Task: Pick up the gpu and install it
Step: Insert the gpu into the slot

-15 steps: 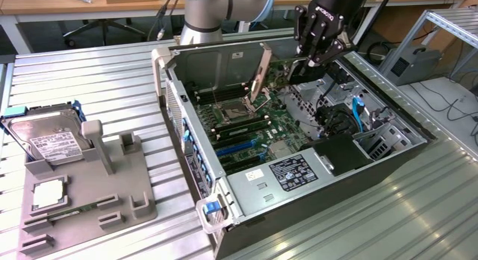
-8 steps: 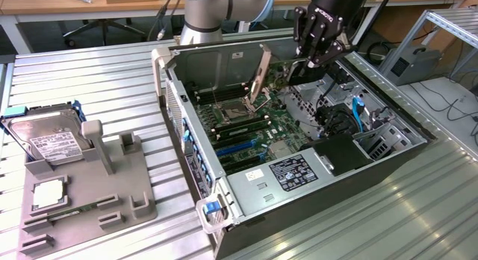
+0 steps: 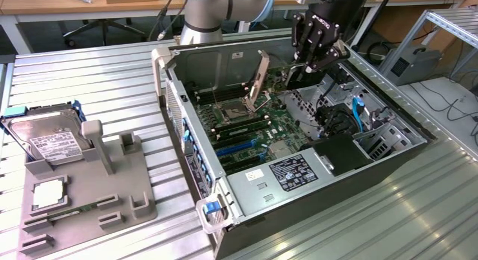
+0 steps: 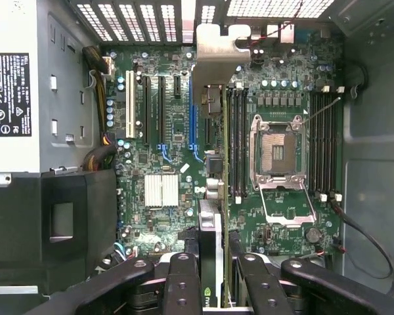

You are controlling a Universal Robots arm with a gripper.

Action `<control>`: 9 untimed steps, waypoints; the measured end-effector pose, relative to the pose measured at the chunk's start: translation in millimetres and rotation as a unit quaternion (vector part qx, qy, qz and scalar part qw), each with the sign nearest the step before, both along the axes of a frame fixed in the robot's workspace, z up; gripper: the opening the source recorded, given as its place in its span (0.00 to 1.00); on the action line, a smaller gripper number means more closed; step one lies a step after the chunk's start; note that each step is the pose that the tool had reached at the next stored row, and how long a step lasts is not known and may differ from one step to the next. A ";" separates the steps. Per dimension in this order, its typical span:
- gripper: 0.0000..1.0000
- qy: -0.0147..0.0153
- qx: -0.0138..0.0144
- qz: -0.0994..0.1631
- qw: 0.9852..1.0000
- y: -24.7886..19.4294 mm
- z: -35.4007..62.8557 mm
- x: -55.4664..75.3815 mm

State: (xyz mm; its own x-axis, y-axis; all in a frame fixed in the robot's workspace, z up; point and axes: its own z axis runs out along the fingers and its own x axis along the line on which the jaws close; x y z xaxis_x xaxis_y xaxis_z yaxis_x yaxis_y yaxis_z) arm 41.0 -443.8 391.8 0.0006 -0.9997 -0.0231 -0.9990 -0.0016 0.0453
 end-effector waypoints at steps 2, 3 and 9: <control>0.27 0.000 0.000 0.000 1.000 0.0 0.0 0.0; 0.27 0.000 0.000 0.000 1.000 0.0 -0.1 0.0; 0.27 0.000 0.000 0.000 1.000 0.1 -0.7 -0.1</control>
